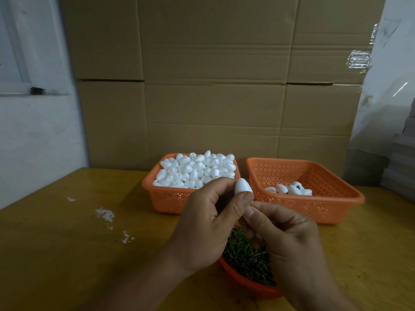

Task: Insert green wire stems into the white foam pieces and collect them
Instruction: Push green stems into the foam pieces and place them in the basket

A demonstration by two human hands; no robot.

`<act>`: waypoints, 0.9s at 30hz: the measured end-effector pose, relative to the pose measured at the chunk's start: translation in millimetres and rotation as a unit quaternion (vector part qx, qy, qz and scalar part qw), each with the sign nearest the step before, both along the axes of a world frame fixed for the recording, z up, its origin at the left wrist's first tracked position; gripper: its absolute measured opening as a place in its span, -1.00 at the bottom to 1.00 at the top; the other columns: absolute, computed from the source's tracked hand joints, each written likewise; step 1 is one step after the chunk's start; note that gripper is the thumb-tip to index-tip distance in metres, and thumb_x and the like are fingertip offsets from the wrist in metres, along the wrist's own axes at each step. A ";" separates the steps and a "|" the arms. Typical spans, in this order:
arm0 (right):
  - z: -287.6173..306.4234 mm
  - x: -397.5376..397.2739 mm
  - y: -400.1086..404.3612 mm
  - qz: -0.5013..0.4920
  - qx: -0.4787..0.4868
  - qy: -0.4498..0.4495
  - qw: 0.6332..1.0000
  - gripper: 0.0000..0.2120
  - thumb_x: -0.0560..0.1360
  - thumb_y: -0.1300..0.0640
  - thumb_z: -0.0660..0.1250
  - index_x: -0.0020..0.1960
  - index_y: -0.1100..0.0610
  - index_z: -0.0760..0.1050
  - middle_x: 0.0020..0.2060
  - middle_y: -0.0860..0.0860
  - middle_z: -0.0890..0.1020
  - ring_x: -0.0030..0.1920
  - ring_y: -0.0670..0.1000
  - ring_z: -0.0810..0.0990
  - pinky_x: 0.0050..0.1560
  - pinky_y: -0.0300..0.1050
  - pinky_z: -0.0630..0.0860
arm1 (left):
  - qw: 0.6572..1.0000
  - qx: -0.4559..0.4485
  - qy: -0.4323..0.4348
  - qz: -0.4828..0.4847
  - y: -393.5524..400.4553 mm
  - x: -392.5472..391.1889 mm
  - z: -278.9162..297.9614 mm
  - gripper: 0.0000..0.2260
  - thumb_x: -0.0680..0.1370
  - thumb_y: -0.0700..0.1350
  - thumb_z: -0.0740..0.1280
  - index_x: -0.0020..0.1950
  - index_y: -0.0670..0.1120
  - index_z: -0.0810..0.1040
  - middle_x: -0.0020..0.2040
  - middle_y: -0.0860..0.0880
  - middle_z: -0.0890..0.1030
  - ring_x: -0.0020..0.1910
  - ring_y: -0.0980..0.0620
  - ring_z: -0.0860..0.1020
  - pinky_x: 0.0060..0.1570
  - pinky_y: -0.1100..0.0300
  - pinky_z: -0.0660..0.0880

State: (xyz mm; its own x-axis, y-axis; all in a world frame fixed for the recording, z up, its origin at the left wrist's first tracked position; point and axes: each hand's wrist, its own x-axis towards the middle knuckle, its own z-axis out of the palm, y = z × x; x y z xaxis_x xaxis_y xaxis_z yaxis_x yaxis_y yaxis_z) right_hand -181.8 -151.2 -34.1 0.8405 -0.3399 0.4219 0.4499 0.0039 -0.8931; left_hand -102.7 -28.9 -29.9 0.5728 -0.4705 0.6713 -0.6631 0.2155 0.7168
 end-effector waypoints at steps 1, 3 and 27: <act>-0.4 -0.1 -0.4 -0.001 -0.006 0.000 1.000 -0.73 0.23 -0.07 0.47 -0.18 0.07 0.74 -0.36 0.13 0.68 -0.41 -0.08 0.55 -0.40 -0.28 0.47 | 1.000 0.001 0.002 -0.002 0.0 0.3 -0.3 -0.84 0.63 0.00 0.32 -0.03 -0.06 0.60 -0.23 0.07 0.62 -0.22 0.17 0.60 -0.18 0.28 0.53; -1.6 0.4 -0.4 -0.004 -0.014 -0.002 1.000 -0.74 0.25 -0.08 0.46 -0.17 0.06 0.74 -0.35 0.12 0.68 -0.40 -0.08 0.55 -0.38 -0.27 0.48 | 1.000 0.001 0.005 -0.006 -0.1 0.7 -0.9 -0.87 0.65 -0.04 0.32 -0.03 -0.05 0.60 -0.23 0.09 0.63 -0.21 0.19 0.60 -0.18 0.31 0.52; -5.4 10.2 -16.0 -0.056 0.015 -0.006 0.998 -0.81 0.31 0.05 0.47 -0.13 0.11 0.74 -0.46 0.06 0.61 -0.44 -0.09 0.51 -0.39 -0.31 0.47 | 0.995 0.031 0.012 0.090 -5.8 7.6 -30.0 -0.78 0.54 0.23 0.34 0.05 0.14 0.57 -0.28 -0.08 0.57 -0.29 -0.04 0.55 -0.27 0.06 0.51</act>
